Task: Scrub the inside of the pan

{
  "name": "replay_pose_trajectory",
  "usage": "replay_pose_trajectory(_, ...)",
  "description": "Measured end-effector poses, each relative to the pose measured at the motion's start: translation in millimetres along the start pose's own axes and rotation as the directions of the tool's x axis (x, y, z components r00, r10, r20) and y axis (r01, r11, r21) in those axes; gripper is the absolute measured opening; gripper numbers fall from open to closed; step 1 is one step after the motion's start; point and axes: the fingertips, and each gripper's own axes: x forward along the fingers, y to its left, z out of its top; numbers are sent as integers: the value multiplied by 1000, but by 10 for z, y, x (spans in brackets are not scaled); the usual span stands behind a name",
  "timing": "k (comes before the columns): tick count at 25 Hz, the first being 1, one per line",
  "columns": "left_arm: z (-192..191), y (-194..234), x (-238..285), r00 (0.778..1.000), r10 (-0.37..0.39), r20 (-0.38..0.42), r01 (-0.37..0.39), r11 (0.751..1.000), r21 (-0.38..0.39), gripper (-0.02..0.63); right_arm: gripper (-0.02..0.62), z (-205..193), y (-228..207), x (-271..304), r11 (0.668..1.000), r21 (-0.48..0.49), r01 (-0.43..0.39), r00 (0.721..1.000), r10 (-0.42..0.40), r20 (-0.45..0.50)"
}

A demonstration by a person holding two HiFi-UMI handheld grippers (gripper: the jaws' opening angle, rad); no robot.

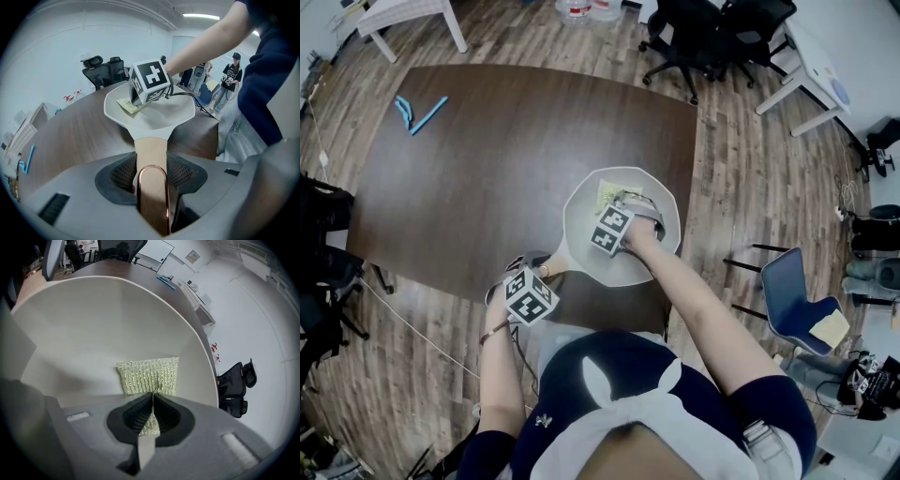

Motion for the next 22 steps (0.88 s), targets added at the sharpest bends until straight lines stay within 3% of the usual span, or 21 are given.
replay_pose_trajectory(9, -16, 5, -13, 1000, -6, 3, 6, 1000, -3, 193, 9, -183, -8, 28, 997, -65, 30, 993, -37, -110)
replay_pose_trajectory(22, 22, 43, -27, 1000, -6, 1, 6, 1000, -7, 193, 9, -395, -30, 33, 999, -44, -7, 978, -2, -209)
